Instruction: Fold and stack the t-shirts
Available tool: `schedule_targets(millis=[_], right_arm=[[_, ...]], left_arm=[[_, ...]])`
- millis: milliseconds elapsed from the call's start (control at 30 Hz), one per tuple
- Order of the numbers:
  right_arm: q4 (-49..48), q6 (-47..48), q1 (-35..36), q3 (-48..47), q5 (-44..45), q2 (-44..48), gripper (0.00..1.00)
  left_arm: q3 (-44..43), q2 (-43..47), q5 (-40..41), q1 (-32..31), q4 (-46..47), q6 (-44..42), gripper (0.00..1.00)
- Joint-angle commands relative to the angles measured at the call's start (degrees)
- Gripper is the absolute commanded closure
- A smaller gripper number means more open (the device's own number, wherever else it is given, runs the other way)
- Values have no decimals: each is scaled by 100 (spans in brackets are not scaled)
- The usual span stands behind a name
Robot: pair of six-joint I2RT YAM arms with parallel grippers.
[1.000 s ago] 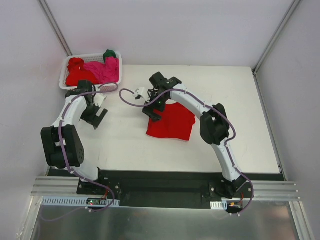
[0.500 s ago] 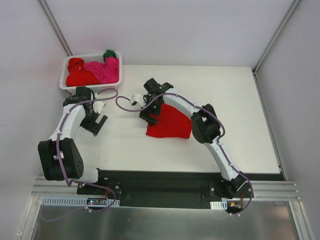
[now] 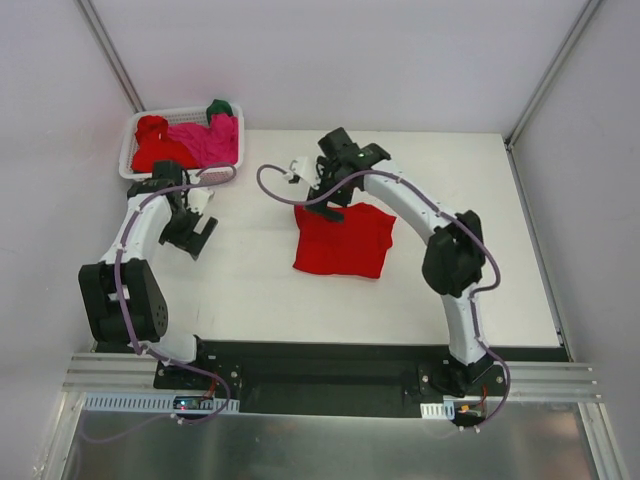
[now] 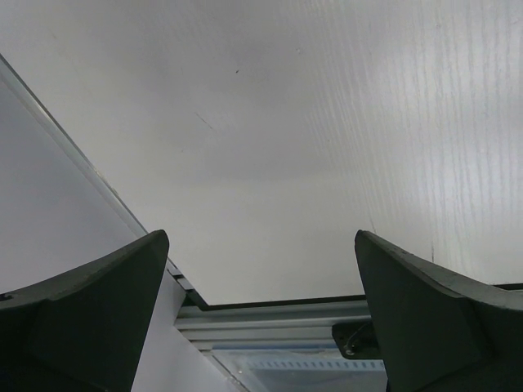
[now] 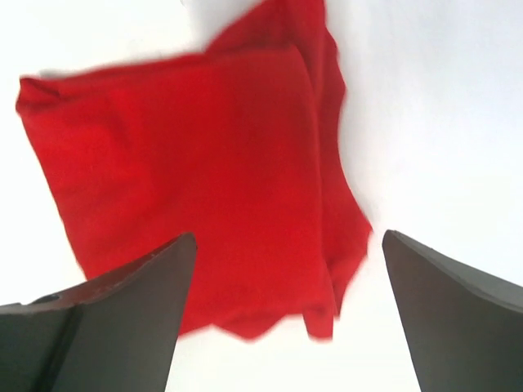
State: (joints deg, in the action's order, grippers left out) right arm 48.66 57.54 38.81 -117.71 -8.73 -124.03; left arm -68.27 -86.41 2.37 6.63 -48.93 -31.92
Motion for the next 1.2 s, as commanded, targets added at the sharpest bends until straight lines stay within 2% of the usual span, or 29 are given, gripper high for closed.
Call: schedule_targets(millis=[0, 133, 300, 567, 800, 1033, 1167], right_arm=[[468, 91, -241, 581, 451, 801, 0], [486, -14, -470, 1388, 250, 1038, 0], [162, -251, -620, 1866, -67, 986, 0], [187, -68, -822, 1725, -120, 301, 0], [872, 179, -901, 1181, 170, -341, 0], [829, -102, -1059, 680, 196, 229, 0], [846, -41, -1086, 1125, 223, 809, 0]], left_arm=[[-388, -104, -211, -136, -161, 177, 1], [-415, -209, -220, -267, -161, 256, 1], [-450, -262, -150, -487, -161, 283, 1], [-792, -464, -9, -646, -249, 248, 1], [-802, -534, 62, -857, -275, 239, 1], [-854, -500, 123, -883, -302, 213, 1], [-934, -508, 79, -883, -302, 248, 1]])
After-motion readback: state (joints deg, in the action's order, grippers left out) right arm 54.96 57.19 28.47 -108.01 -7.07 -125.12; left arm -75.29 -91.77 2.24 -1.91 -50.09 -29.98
